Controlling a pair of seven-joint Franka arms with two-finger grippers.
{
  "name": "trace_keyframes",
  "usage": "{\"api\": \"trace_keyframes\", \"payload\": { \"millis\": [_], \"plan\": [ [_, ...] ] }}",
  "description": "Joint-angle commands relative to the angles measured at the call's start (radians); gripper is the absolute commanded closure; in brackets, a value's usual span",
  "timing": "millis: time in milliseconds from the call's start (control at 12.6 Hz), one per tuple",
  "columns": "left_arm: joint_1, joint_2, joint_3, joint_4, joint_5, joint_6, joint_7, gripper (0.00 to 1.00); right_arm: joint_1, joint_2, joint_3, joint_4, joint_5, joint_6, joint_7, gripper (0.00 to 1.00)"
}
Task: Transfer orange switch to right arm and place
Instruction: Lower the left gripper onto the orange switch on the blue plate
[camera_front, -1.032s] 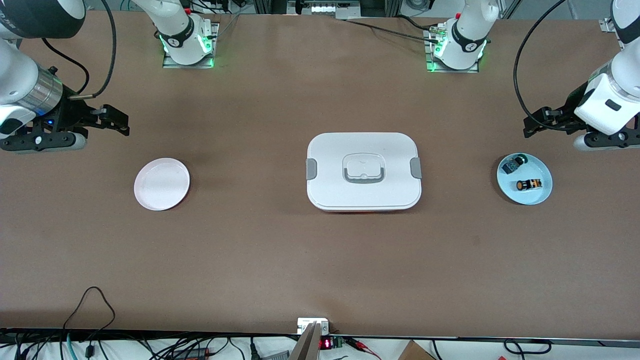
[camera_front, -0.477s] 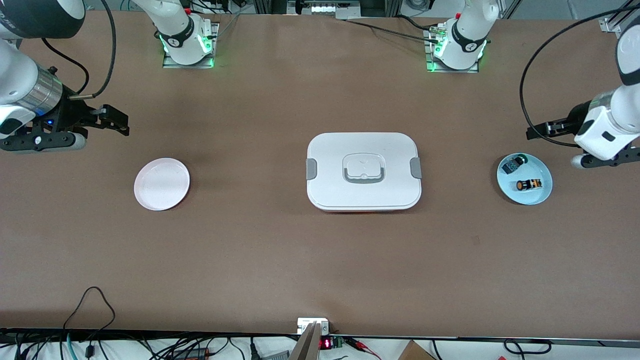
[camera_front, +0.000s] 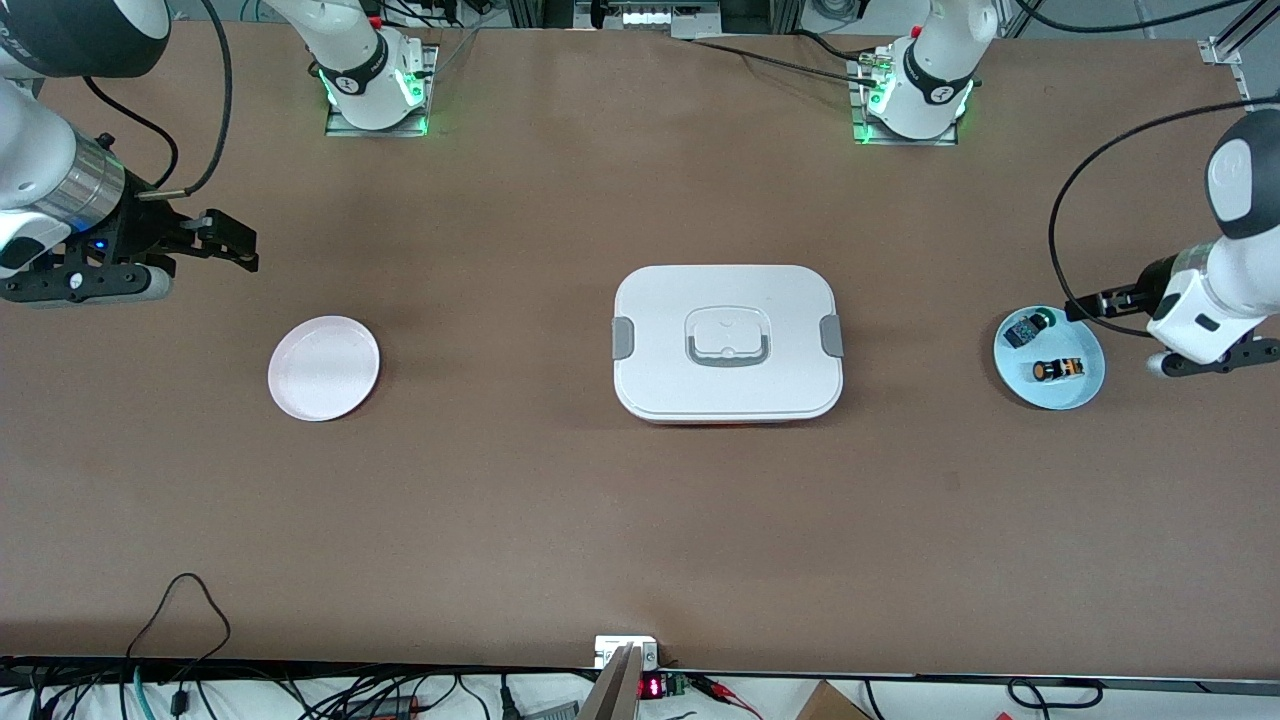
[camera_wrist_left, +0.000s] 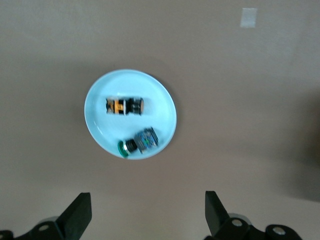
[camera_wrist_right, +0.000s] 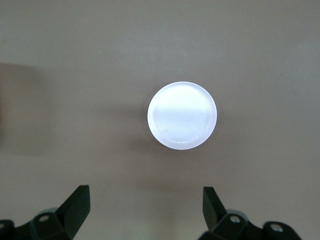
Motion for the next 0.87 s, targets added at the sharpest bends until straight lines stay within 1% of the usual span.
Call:
{"api": "trace_keyframes", "payload": {
  "millis": [0,159,318,397,556,635,794],
  "plan": [
    [0.08,0.048,-0.005,-0.057,0.012,0.141,0.08,0.0,-0.004,-0.001,0.001,0.012,0.012,-0.013,-0.007,0.0],
    [0.103,0.051,-0.005,-0.18,0.014,0.327,0.087,0.0,-0.004,-0.001,0.001,0.012,0.012,-0.012,-0.005,0.0],
    [0.128,0.085,-0.005,-0.248,0.012,0.486,0.134,0.0,-0.004,-0.001,0.0,0.012,0.012,-0.012,-0.005,0.0],
    [0.152,0.109,-0.007,-0.263,0.012,0.547,0.165,0.0,-0.004,-0.001,0.0,0.012,0.012,-0.012,-0.005,0.0],
    [0.156,0.148,-0.011,-0.301,0.012,0.662,0.17,0.0,-0.004,-0.001,0.001,0.012,0.012,-0.012,-0.005,0.0],
    [0.157,0.171,-0.011,-0.306,0.012,0.707,0.171,0.0,-0.004,-0.001,0.001,0.012,0.012,-0.01,-0.005,0.0],
    [0.159,0.206,-0.011,-0.306,0.012,0.755,0.171,0.0,-0.004,-0.001,0.0,0.012,0.012,-0.01,-0.005,0.0]
  ]
}}
